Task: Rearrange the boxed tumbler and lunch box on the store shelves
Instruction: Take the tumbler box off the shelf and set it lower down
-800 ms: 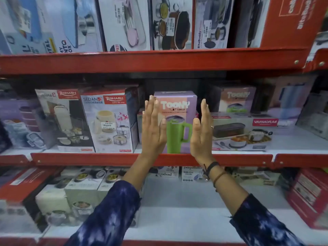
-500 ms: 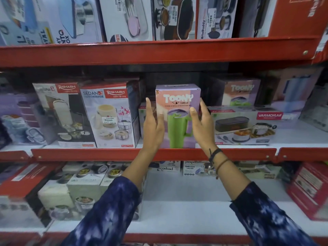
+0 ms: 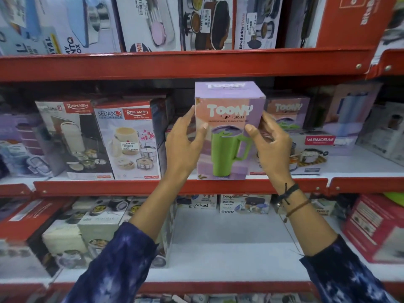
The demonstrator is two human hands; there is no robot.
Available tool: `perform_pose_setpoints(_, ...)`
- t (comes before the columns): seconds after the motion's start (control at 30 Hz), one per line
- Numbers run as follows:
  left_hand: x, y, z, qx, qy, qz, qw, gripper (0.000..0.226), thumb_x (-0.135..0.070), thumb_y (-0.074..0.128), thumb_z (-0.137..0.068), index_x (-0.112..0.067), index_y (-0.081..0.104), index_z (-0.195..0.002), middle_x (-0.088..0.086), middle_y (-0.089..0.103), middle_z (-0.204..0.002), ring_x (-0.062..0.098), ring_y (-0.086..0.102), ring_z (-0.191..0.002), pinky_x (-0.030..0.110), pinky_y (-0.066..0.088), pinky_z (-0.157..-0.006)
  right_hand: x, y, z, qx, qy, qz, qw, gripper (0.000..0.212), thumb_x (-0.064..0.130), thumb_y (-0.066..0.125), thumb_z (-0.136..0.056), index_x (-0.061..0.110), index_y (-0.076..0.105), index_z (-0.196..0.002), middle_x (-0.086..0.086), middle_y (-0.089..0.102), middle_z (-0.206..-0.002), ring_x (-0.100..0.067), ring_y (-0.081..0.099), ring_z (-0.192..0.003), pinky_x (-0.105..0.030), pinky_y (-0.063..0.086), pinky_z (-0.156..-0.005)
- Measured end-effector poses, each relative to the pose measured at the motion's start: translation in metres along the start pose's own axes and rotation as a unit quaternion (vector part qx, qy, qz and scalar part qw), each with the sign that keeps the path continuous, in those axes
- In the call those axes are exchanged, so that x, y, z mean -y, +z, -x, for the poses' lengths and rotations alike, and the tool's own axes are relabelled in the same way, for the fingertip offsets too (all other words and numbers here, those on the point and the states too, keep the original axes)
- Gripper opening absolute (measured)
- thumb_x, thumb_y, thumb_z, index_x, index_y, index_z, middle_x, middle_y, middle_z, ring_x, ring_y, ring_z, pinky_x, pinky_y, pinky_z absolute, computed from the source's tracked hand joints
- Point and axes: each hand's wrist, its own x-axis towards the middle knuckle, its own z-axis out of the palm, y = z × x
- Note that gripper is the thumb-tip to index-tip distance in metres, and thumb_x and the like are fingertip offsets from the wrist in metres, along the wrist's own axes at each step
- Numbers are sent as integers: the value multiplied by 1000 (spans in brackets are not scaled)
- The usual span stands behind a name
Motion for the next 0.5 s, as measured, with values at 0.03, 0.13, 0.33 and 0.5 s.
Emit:
perform_pose_setpoints(0.03, -8, -1, 2, -7, 2, -1, 1000, 50, -37, 56, -89, -21, 46, -135, 0, 58, -132, 11, 55, -115, 32, 49, -94, 6, -6, 1, -10, -4, -1, 1000, 49, 23, 67, -86, 17, 51, -132, 5, 60, -125, -9, 59, -117, -37, 51, -99)
perform_pose_setpoints(0.13, -23, 0, 13, -2, -5, 1, 1000, 51, -45, 56, -86, -25, 48, -133, -1, 59, -131, 14, 56, -116, 41, 50, -95, 18, -26, 7, -30, -14, 11, 999, 49, 28, 69, -84, 20, 53, -130, 3, 61, -128, -9, 59, -117, -37, 52, -98)
perform_pose_setpoints(0.33, -26, 13, 54, 42, -45, 4, 998, 54, -52, 55, -81, -25, 54, -127, -4, 67, -117, 8, 63, -98, 41, 55, -84, 7, -64, 39, -18, 13, 43, 999, 50, 27, 71, -81, 11, 58, -126, -6, 65, -124, -11, 65, -109, -31, 56, -89)
perform_pose_setpoints(0.5, -19, 24, 95, 67, -75, -4, 995, 45, -37, 62, -85, -23, 55, -127, -5, 63, -122, 7, 58, -109, 35, 51, -94, -17, -89, 69, 18, 67, 70, 995, 53, 27, 76, -76, 14, 59, -124, -2, 66, -120, -10, 64, -109, -30, 54, -92)
